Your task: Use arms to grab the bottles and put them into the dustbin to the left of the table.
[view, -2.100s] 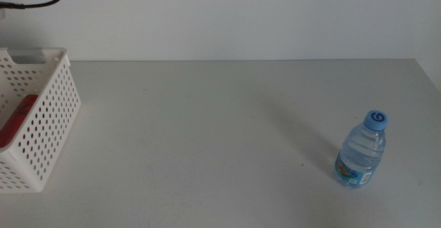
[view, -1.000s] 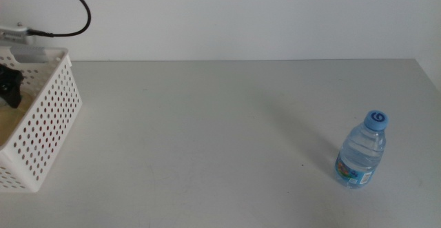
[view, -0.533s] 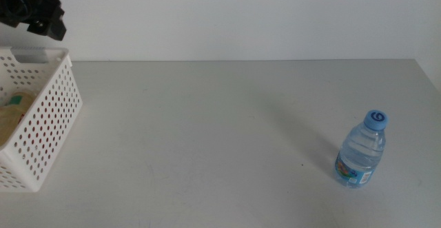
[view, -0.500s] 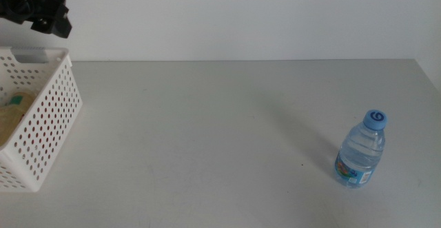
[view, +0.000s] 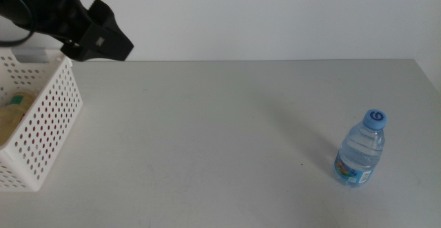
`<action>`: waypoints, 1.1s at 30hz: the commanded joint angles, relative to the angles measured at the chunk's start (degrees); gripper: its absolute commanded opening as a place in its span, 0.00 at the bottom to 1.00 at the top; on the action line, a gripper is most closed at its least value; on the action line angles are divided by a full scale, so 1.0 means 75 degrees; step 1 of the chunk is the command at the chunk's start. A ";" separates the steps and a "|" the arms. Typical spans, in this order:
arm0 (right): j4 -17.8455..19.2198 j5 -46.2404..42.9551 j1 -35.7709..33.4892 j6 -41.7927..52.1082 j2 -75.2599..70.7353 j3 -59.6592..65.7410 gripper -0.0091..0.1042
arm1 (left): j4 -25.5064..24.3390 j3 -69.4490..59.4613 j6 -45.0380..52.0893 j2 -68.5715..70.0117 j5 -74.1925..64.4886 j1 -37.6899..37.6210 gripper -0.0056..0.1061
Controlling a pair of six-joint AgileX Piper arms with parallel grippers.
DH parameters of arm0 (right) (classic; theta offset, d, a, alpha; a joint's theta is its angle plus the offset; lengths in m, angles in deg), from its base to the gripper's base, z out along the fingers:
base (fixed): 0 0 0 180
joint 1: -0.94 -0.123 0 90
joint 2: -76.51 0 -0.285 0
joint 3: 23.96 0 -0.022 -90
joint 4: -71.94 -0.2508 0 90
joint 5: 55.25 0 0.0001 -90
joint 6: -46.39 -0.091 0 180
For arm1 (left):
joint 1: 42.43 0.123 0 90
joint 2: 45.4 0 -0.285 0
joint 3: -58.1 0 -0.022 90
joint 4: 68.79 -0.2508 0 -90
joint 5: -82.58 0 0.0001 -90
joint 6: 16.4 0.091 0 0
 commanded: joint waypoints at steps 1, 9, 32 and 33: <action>0.0072 -0.0598 0.0047 0.0041 -0.0163 -0.0071 0.91 | 0.0189 -0.0144 -0.0082 0.0453 0.0765 -0.0458 0.74; 0.0072 -0.0598 0.0047 0.0041 -0.0163 -0.0071 0.91 | -0.0153 -0.3015 -0.1123 0.2312 0.4145 -0.1597 0.74; 0.0072 -0.0598 0.0047 0.0041 -0.0163 -0.0071 0.91 | -0.0955 -0.6932 -0.3488 0.5024 0.6275 -0.1993 0.74; 0.0072 -0.0598 0.0047 0.0041 -0.0163 -0.0071 0.91 | -0.1008 -0.6932 -0.3488 0.5023 0.6361 -0.2022 0.74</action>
